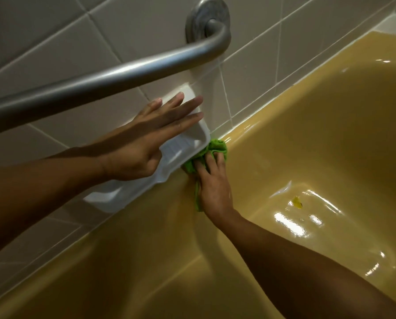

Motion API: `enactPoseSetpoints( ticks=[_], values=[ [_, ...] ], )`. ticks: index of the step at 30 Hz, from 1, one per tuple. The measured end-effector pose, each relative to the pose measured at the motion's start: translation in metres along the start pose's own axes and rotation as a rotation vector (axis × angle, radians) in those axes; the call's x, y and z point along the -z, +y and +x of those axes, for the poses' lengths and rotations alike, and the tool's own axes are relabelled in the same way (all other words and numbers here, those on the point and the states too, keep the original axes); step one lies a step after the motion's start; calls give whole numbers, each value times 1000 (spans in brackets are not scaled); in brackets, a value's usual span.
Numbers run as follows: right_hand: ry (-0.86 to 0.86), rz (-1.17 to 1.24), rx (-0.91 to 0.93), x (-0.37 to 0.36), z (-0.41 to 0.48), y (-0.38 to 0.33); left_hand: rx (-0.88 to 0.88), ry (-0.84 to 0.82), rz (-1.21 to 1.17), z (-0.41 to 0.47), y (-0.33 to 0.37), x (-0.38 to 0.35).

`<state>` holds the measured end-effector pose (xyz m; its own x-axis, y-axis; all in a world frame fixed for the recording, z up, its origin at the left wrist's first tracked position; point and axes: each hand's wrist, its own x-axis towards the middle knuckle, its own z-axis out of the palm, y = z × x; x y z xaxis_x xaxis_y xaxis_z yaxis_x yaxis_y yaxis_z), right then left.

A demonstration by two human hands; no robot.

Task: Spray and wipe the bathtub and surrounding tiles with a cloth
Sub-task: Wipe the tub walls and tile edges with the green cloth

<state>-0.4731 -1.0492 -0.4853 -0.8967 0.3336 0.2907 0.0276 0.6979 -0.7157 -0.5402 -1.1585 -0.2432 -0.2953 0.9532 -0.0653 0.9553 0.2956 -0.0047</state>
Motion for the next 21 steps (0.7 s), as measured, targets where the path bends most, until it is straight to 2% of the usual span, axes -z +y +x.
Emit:
enactPoseSetpoints(
  ticks=[4,7,13,18,21],
  values=[
    [35,52,55,15,6,12,21,83,-55,-3,7,1],
    [63,60,-6,22,10,25,58,114,-61,-28,6,-1],
    [138,70,-89,34,23,32,47,54,45,-108,-13,-8],
    [160,106,-164,17,18,10,-72,32,87,-113,-23,-7],
    [199,157,-135,-3,4,-10,-80,21,85,-119,-27,-8]
  ],
)
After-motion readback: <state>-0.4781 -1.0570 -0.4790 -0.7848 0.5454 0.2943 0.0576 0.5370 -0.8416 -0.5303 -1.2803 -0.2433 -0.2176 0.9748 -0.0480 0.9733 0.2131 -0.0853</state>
